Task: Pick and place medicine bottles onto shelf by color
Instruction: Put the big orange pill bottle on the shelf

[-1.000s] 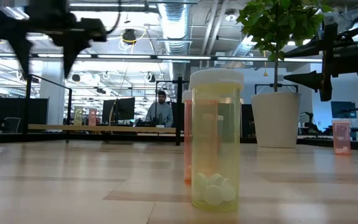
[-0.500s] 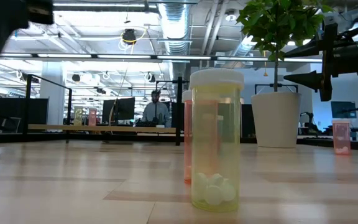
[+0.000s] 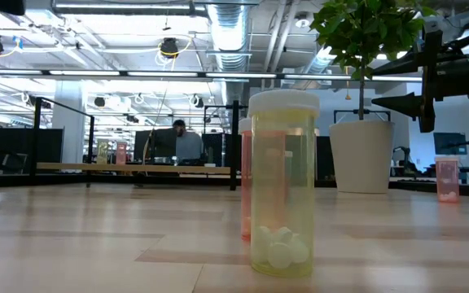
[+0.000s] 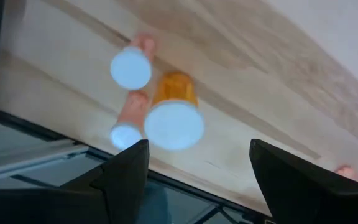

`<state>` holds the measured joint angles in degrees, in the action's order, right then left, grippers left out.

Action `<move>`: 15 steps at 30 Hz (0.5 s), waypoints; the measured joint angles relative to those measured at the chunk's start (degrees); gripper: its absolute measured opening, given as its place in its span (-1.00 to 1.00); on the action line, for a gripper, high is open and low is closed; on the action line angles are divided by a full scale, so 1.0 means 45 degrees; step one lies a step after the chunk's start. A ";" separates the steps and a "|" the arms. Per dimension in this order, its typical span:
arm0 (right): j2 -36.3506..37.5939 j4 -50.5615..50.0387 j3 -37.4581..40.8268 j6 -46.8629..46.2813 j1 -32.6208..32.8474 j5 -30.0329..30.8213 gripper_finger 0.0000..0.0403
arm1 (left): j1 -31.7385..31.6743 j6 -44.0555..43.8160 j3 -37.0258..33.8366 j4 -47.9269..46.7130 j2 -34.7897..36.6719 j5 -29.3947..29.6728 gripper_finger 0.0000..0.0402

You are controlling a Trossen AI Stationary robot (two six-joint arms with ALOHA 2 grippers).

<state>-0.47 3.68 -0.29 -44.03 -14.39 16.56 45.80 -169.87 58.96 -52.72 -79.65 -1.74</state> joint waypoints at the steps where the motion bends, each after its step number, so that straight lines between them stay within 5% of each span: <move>1: 0.0000 -0.0001 0.0004 0.0000 0.0000 0.0000 0.50 | 0.0010 -0.0042 0.0000 0.0080 -0.0157 -0.0005 0.35; 15: 0.0005 -0.0005 0.0000 0.0000 0.0000 0.0000 0.50 | 0.0184 -0.0062 0.0000 0.0341 -0.0978 0.0107 0.69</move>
<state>-0.45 3.66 -0.30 -44.03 -14.39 16.56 46.63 -170.15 58.96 -51.19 -84.05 -1.26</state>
